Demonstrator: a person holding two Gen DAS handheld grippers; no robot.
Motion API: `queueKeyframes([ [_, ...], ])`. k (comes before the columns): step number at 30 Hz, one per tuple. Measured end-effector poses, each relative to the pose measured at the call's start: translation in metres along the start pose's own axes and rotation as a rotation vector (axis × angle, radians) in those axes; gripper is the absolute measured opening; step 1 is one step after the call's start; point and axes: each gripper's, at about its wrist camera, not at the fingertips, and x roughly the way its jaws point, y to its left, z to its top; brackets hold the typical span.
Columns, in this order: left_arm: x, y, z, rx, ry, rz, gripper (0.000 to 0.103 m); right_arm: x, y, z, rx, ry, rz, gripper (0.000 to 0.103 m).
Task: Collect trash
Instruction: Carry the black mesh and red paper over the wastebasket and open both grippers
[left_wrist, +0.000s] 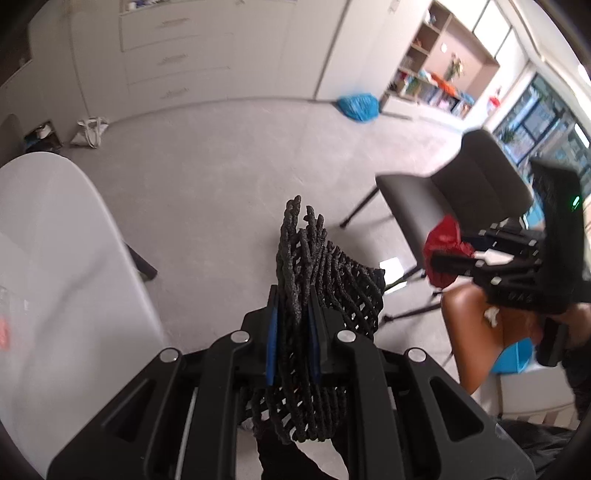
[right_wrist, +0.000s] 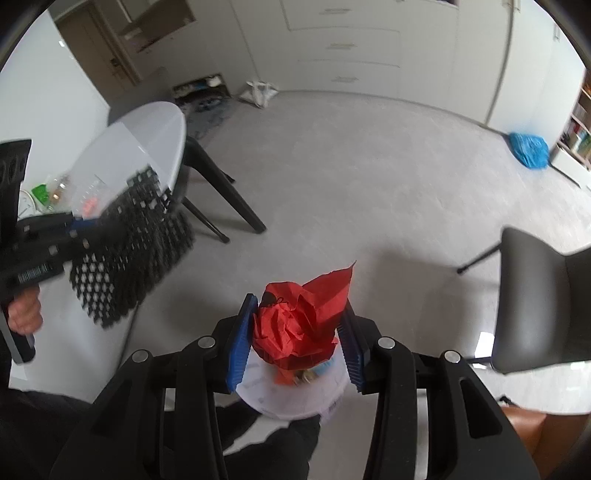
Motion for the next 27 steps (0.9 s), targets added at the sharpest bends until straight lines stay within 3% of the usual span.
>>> queueKeyframes([
  [8,0.067,-0.052,-0.031,-0.022,0.131,-0.007,0.014,0.009,-0.024,-0.022,0.001,0.051,0.027,0.045],
  [14,0.099,-0.066,-0.056,-0.05,0.205,-0.019,0.017,0.014,-0.028,-0.032,-0.041,0.078,0.054,0.045],
  [16,0.102,-0.068,-0.062,-0.063,0.217,-0.022,0.025,0.016,-0.029,-0.033,-0.053,0.085,0.062,0.045],
  [18,0.104,-0.073,-0.065,-0.076,0.209,-0.011,0.046,0.017,-0.028,-0.034,-0.063,0.09,0.068,0.045],
  [27,0.087,-0.066,-0.064,-0.092,0.163,0.039,0.07,0.026,-0.028,-0.035,-0.102,0.098,0.097,0.045],
])
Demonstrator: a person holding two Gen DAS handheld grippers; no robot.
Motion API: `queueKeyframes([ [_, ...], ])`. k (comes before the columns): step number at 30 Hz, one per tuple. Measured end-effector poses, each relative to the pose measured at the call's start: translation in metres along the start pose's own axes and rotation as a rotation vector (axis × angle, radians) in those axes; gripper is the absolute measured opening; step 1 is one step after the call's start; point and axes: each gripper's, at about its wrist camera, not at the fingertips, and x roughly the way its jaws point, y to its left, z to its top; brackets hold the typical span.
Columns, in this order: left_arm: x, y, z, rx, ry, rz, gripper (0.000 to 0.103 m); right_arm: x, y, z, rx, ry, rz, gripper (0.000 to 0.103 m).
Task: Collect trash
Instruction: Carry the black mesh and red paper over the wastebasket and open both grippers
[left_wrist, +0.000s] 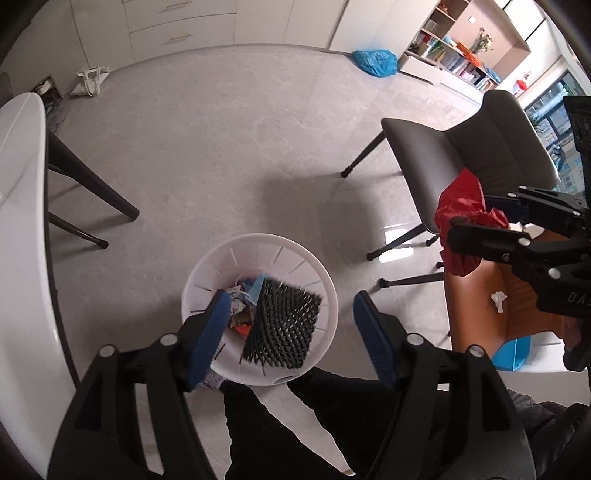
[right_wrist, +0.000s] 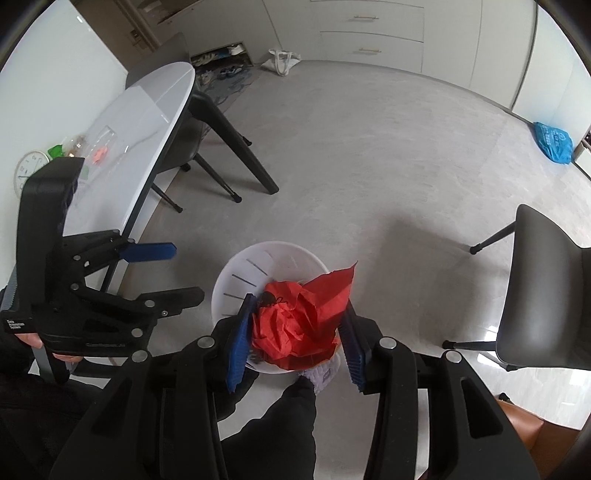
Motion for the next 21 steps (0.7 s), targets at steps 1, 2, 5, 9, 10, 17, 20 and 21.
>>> queueKeyframes([
  [1,-0.002,0.001,0.0,-0.006,-0.003,0.005,0.071,0.002,0.001,0.0,-0.004,0.003,0.003,0.045],
  [2,-0.005,0.003,-0.001,-0.013,-0.007,0.011,0.073,0.004,0.001,0.0,-0.008,0.006,0.007,0.046],
  [5,-0.018,0.011,-0.003,-0.04,-0.024,0.034,0.078,0.014,0.006,0.0,-0.028,0.024,0.019,0.046],
  [9,-0.047,0.023,-0.009,-0.096,-0.081,0.082,0.086,0.035,0.02,-0.001,-0.057,0.064,0.055,0.046],
  [10,-0.056,0.028,-0.01,-0.112,-0.097,0.09,0.087,0.041,0.024,-0.001,-0.066,0.076,0.065,0.046],
  [17,-0.102,0.058,-0.019,-0.231,-0.176,0.136,0.094,0.077,0.053,0.002,-0.127,0.132,0.043,0.096],
  [20,-0.116,0.069,-0.024,-0.263,-0.205,0.157,0.094,0.08,0.057,0.008,-0.126,0.145,0.031,0.096],
  [21,-0.121,0.073,-0.027,-0.275,-0.215,0.163,0.094,0.078,0.058,0.012,-0.117,0.14,0.031,0.096],
])
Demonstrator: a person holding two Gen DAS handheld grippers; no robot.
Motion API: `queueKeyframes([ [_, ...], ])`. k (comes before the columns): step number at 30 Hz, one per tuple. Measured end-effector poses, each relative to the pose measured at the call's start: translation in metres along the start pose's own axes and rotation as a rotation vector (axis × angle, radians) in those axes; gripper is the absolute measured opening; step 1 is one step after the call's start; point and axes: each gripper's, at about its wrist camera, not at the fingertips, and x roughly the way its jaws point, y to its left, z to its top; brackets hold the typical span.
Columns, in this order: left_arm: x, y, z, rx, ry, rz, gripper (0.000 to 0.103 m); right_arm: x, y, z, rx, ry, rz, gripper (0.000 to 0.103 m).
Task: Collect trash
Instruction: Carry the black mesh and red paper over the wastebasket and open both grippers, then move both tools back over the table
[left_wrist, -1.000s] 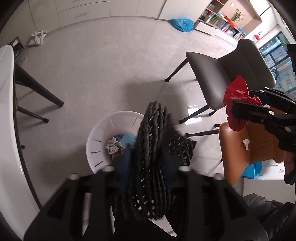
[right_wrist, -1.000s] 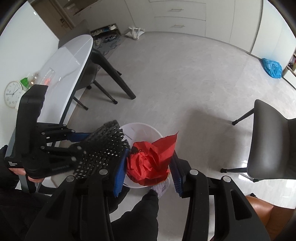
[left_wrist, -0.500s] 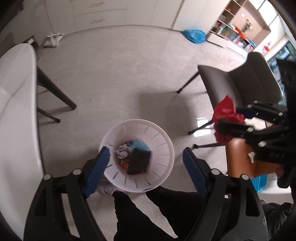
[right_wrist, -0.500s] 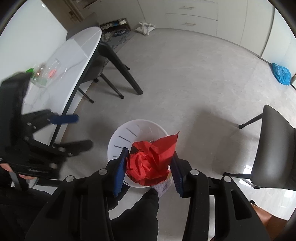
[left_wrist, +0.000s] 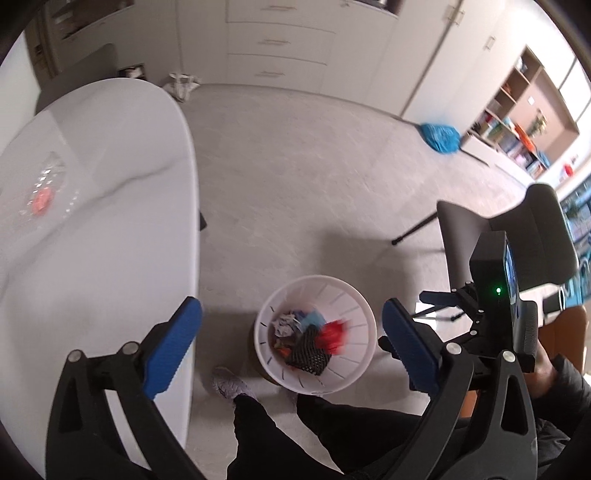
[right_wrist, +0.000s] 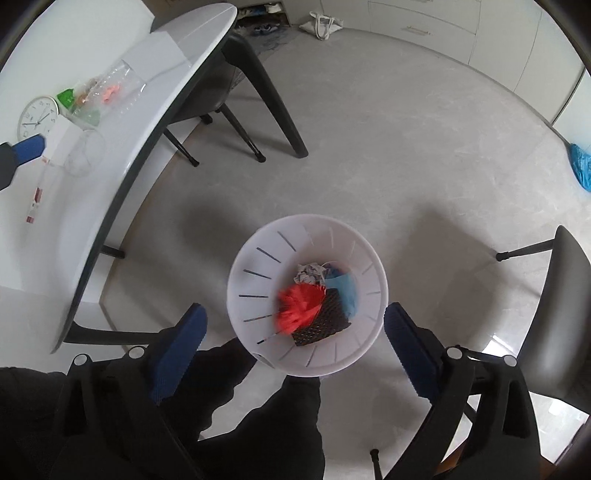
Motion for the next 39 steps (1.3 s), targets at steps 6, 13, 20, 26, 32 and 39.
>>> queueKeyframes([
  [6,-0.023,0.031,-0.004,-0.074,-0.054,0.05,0.094,-0.022,0.011,0.022,-0.019,-0.054,-0.019,0.098],
  [13,-0.052,0.094,-0.018,-0.216,-0.103,0.15,0.094,-0.04,0.062,0.059,-0.173,-0.097,-0.016,0.099],
  [20,-0.076,0.166,-0.038,-0.355,-0.146,0.263,0.094,-0.038,0.148,0.114,-0.279,-0.137,0.064,0.099],
  [26,-0.088,0.23,-0.049,-0.433,-0.168,0.334,0.094,-0.022,0.227,0.184,-0.234,-0.129,0.187,0.099],
  [32,-0.082,0.286,-0.054,-0.496,-0.182,0.35,0.094,0.018,0.291,0.264,-0.092,-0.084,0.269,0.099],
  [39,-0.073,0.342,-0.054,-0.549,-0.205,0.324,0.094,0.101,0.341,0.332,0.175,-0.015,0.227,0.099],
])
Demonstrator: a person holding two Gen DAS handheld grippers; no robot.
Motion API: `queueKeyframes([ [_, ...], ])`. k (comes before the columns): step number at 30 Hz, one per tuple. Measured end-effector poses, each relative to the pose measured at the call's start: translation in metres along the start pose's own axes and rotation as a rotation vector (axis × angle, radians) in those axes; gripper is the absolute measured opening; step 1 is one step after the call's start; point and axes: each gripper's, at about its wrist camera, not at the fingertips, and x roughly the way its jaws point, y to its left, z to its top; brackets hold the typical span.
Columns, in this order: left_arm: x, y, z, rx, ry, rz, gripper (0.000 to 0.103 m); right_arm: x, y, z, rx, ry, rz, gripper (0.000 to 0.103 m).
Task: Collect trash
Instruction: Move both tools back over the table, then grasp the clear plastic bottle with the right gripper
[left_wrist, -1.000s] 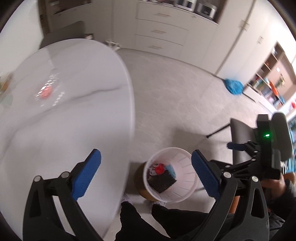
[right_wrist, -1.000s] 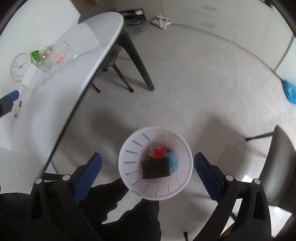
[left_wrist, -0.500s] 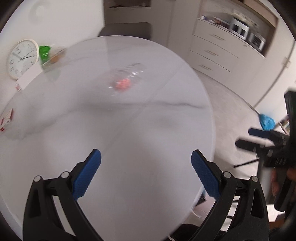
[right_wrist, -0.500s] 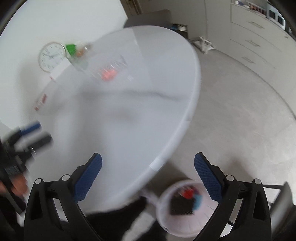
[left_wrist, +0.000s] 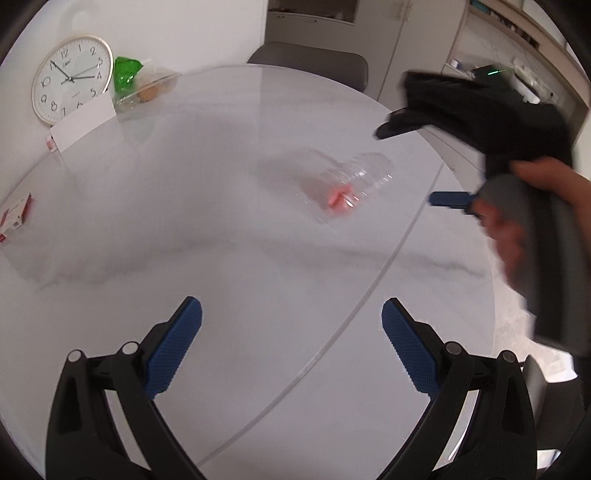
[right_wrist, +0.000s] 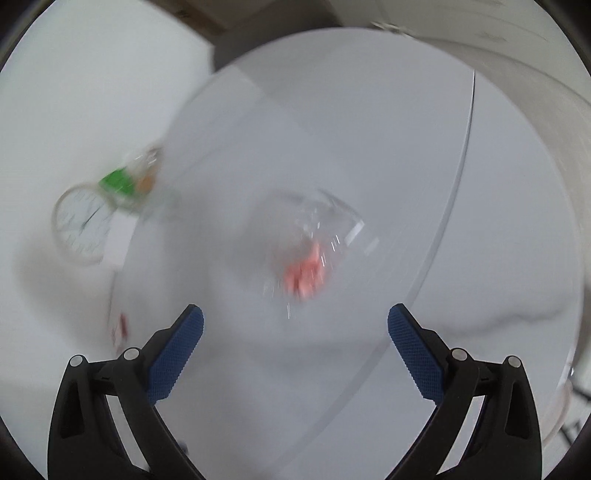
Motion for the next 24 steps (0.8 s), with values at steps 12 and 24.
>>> queueKeyframes([
  [12,0.032,0.038,0.017,-0.048,0.026,-0.055,0.094,0.077,0.007,0.013,0.049,0.032,-0.251,0.082],
  [24,0.041,0.035,0.004,-0.054,0.047,-0.079,0.094,0.018,0.0,-0.028,-0.218,-0.192,-0.121,0.077],
])
